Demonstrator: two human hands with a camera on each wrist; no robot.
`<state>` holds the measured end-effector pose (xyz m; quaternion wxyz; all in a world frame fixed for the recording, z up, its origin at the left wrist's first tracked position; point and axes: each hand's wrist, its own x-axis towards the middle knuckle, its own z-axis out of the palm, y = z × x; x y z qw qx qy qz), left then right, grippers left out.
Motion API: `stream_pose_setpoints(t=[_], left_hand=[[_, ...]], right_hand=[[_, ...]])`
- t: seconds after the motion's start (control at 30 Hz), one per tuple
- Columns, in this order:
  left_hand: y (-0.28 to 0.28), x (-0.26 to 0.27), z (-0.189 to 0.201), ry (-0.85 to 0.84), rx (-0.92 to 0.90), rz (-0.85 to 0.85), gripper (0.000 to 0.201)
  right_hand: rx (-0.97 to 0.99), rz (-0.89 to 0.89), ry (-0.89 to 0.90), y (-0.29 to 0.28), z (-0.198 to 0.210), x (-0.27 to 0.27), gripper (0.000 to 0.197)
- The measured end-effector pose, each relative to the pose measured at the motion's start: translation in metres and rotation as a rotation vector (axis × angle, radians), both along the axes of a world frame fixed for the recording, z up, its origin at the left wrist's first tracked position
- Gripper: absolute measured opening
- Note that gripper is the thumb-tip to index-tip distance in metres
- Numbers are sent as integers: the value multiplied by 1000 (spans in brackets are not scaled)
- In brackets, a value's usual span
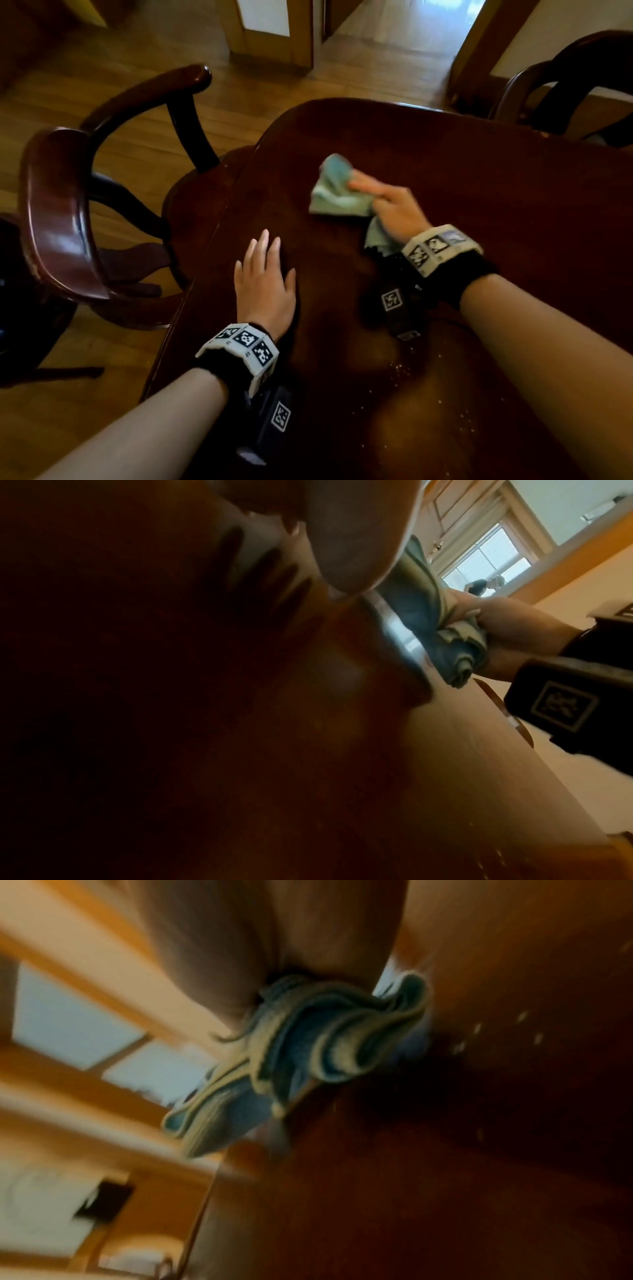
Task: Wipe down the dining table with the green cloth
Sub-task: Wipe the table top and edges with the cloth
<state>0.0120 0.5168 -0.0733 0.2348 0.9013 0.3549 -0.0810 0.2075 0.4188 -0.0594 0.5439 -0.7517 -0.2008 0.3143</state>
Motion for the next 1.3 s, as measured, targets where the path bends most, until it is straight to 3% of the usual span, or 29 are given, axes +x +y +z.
stream_pose_setpoints(t=[0.07, 0.13, 0.23, 0.43, 0.57, 0.67, 0.77, 0.87, 0.97, 1.03, 1.13, 1.2, 1.3], left_hand=[[-6, -1, -1, 77, -30, -36, 58], [-6, -2, -3, 108, -50, -47, 59], [-5, -2, -5, 127, -36, -60, 59], [-7, 3, -1, 177, -68, -42, 58], [-12, -3, 5, 82, -135, 29, 54], [-31, -17, 9, -20, -165, 71, 50], [-47, -22, 10, -54, -163, -22, 50], [-59, -10, 8, 0, -124, -168, 50], [-67, -1, 2, 88, -124, -188, 51], [-68, -1, 0, 101, -121, -183, 52], [-66, -1, -2, 89, -131, -188, 52], [-64, -1, -3, 83, -135, -193, 52], [-58, -2, 1, 96, -203, -208, 51]], right_hand=[[-35, -262, -64, -19, -2, 32, 54], [-213, -372, -188, -38, -12, 65, 51], [-485, -199, -389, -44, -33, 83, 52], [-244, 282, -489, -54, -55, -4, 48], [-207, 418, -435, -85, -36, -83, 50], [-223, 485, -186, -105, -21, -107, 56], [-124, 171, 61, -116, 7, -81, 54], [-91, -292, -17, -133, 14, -17, 53], [-245, -495, -121, -144, -3, 40, 52], [-428, -455, -270, -135, -18, 62, 55], [-621, -209, -449, -96, -30, 75, 59], [-565, -87, -436, -60, -38, 63, 55], [-316, 23, -246, -46, -44, 1, 57]])
